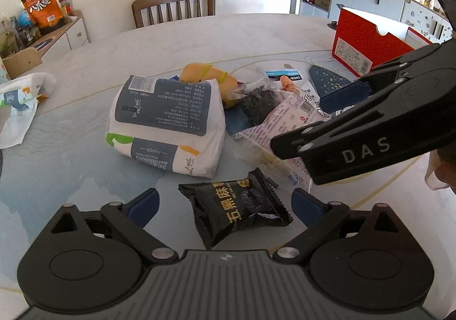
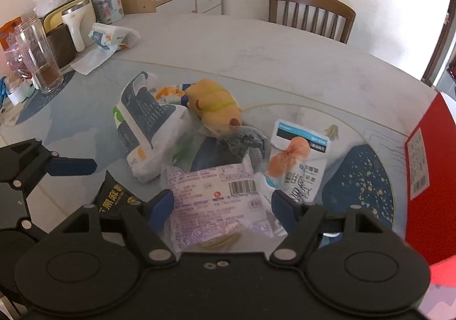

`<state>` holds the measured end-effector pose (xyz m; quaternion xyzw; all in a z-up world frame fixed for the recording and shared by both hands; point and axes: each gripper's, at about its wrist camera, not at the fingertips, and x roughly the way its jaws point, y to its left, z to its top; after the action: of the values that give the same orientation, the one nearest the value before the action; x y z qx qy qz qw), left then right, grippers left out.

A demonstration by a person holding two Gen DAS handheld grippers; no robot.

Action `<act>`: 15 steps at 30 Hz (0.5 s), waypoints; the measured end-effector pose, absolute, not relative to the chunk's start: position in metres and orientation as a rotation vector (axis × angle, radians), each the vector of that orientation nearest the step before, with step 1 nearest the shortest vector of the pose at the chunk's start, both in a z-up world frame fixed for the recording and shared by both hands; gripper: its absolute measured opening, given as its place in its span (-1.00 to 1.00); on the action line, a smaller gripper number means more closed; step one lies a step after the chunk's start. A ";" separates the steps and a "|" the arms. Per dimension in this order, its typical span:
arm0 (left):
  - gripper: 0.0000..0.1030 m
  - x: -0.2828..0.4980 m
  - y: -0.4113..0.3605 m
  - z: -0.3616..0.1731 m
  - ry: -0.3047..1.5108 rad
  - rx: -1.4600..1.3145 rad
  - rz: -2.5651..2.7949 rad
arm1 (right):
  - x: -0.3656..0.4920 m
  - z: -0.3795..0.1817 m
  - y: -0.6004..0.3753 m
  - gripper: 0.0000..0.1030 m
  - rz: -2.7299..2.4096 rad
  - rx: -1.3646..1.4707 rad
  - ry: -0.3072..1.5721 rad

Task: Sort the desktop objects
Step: 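Grasp the black snack packet with the left tool while the right tool grasps the pink-white bag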

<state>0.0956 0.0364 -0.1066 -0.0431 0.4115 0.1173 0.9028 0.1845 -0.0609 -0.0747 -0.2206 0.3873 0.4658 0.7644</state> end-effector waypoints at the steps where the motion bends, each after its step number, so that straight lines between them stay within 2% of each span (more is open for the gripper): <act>1: 0.88 0.095 0.036 -0.107 0.849 -0.088 0.246 | 0.184 -0.076 -0.060 0.46 1.014 -0.485 0.843; 15: 0.51 0.096 0.032 -0.114 0.864 -0.080 0.246 | 0.183 -0.084 -0.051 0.54 1.025 -0.518 0.854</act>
<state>0.0964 0.0323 -0.1142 -0.0386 0.4175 0.1187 0.9000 0.1832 -0.0513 -0.0841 -0.2375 0.3914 0.4700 0.7547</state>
